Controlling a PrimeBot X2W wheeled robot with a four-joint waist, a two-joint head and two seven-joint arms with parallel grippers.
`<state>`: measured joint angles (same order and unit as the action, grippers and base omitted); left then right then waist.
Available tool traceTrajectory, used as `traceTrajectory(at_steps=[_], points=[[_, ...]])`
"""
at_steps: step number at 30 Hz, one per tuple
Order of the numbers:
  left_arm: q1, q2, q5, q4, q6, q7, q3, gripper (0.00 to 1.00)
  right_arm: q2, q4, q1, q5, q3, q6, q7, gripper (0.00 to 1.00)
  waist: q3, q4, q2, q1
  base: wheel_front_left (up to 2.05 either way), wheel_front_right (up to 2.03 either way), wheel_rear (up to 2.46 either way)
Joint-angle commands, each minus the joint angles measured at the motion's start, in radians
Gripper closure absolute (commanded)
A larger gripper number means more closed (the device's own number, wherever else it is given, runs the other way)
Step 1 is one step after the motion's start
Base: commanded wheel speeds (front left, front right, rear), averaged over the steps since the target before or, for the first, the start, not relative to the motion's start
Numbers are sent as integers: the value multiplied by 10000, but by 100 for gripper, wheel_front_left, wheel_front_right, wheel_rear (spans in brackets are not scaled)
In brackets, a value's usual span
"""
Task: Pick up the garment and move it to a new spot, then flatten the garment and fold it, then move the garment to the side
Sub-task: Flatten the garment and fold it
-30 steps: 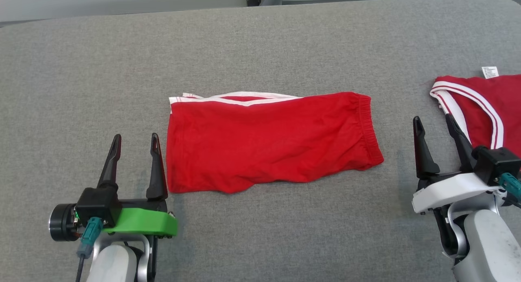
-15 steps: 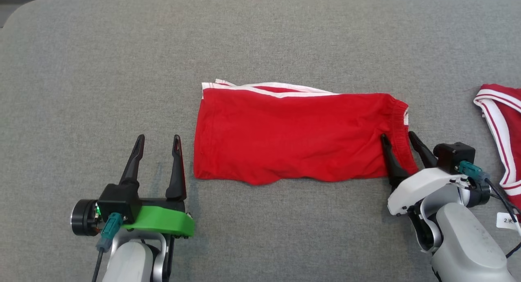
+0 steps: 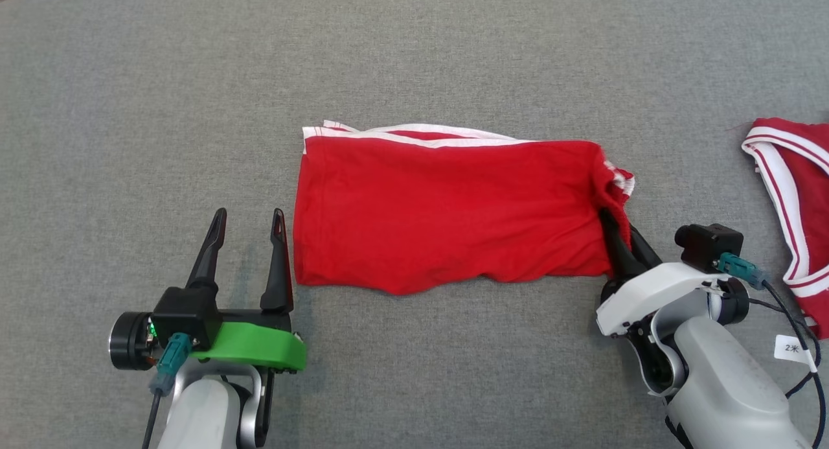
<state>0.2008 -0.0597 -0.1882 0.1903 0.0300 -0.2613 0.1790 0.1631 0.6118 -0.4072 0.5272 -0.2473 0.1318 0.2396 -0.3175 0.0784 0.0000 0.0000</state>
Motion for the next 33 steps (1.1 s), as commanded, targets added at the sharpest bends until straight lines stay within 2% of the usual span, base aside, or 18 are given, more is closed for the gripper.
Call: traceTrajectory(at_steps=[1,8,12,17,20,25,33], points=[[138,-15,70,8,-53,-40,-62,0,196,121,121,179,-46,-23,-9,100,-8,-190,0,0,0,0,0],[74,4,184,50,-137,-41,-123,0,945,397,263,635,490,-31,95,100,43,-502,0,0,0,0,0],[101,16,209,92,-182,-41,-113,0,1035,458,148,817,290,-29,-105,100,61,-613,0,0,0,0,0],[33,32,169,170,-198,-41,-153,0,645,-904,-236,1495,-600,-9,-753,100,119,-748,0,0,0,0,0],[49,44,180,223,-210,-41,-85,0,775,-2052,-328,1731,-1149,-16,-1156,100,151,-732,0,0,0,0,0],[116,52,136,269,-259,-41,20,0,719,-3604,-608,1357,-1620,-13,-1509,100,184,-564,0,0,0,0,0],[246,74,1,350,-269,-42,304,0,261,-3839,-1080,760,-2493,-11,-2332,100,144,-77,0,0,0,0,0]])
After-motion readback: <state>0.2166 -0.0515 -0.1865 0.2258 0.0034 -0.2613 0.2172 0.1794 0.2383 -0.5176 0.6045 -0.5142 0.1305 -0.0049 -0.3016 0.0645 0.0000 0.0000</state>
